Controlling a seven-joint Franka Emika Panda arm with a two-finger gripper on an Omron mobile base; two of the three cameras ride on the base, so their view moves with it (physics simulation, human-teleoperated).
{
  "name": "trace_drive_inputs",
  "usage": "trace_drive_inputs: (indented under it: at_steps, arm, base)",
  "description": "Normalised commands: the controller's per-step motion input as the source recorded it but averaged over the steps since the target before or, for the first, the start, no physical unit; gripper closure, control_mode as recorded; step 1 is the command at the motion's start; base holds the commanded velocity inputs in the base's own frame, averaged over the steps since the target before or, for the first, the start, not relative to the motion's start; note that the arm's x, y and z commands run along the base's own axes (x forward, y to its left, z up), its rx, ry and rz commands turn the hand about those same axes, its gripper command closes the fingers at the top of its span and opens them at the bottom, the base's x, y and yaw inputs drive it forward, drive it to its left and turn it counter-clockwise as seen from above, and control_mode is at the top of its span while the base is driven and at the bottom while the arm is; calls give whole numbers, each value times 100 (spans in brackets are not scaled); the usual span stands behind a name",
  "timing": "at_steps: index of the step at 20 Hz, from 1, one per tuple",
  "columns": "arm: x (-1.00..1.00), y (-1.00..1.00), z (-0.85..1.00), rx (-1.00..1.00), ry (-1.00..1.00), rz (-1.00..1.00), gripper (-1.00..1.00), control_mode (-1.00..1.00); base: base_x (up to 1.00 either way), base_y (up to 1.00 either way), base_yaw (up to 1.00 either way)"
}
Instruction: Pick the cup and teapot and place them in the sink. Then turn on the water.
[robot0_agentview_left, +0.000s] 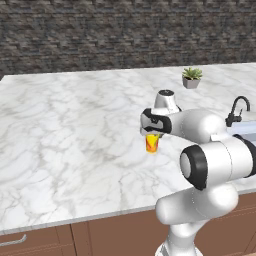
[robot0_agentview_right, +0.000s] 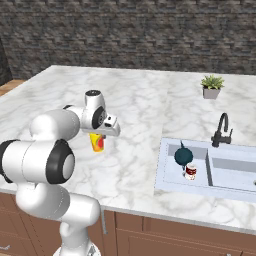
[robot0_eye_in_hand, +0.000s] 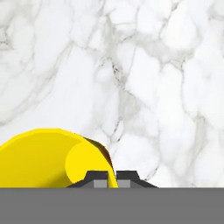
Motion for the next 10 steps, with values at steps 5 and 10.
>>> trace_drive_inputs:
  at_steps: [5, 10]
  arm:
    - [0, -26, 0, 0, -1, 0, 100, -100]
    - [0, -42, 1, 0, -1, 0, 100, -100]
  base:
    - [0, 0, 0]
    - [0, 0, 0]
